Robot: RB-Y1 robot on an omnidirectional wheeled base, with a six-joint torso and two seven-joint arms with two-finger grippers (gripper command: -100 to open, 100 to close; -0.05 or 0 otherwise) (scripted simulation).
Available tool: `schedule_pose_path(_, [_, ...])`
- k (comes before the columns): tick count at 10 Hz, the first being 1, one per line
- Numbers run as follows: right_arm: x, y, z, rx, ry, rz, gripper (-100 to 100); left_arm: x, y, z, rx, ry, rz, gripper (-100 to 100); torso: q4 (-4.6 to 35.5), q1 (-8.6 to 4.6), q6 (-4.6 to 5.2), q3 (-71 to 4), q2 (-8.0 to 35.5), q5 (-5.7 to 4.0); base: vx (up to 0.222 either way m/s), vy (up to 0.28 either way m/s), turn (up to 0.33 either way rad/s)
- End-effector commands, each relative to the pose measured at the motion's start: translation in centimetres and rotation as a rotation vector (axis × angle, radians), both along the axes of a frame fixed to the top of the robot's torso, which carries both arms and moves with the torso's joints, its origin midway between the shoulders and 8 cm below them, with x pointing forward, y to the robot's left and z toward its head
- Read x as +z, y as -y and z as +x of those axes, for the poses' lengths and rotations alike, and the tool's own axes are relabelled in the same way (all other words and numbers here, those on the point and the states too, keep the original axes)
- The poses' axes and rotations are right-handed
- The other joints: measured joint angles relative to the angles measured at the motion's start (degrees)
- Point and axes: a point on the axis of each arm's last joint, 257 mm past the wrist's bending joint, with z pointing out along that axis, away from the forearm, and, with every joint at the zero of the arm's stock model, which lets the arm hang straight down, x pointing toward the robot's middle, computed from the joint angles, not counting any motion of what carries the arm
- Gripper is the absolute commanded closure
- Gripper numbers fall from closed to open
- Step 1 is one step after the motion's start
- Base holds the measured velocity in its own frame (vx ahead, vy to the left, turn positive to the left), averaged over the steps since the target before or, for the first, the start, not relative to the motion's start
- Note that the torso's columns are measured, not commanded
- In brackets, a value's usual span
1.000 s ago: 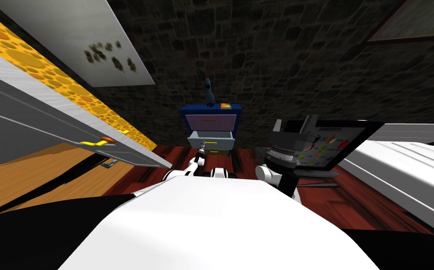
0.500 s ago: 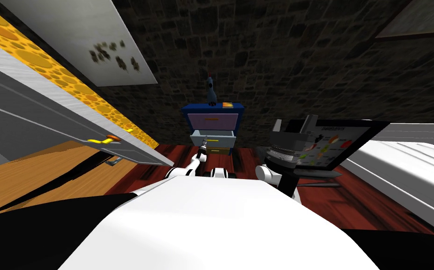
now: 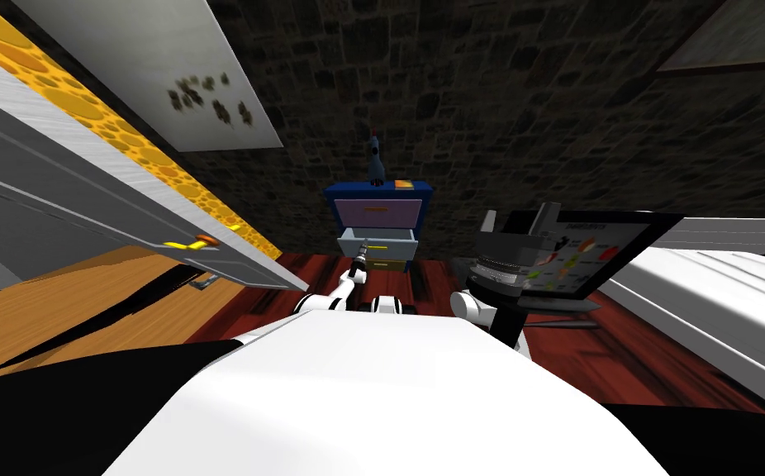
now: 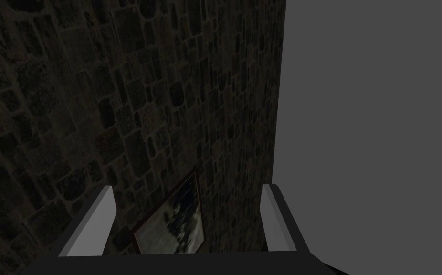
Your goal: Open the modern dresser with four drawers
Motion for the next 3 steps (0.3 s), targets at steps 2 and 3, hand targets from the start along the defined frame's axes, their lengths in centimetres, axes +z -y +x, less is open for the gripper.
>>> schedule_pose_path(2, [0.0,0.0,0.0,0.0,0.0,0.0,0,-0.12,-0.03,-0.05,0.0,-0.003,0.0,0,-0.06,0.07,0.02,-0.01,-0.01,0.04,0.0,0.0,0.0])
schedule_pose_path(3, [0.0,0.0,0.0,0.0,0.0,0.0,0,-0.14,-0.04,-0.06,0.001,-0.003,0.0,0,-0.07,0.07,0.02,-0.01,-0.02,0.05,0.0,0.0,0.0])
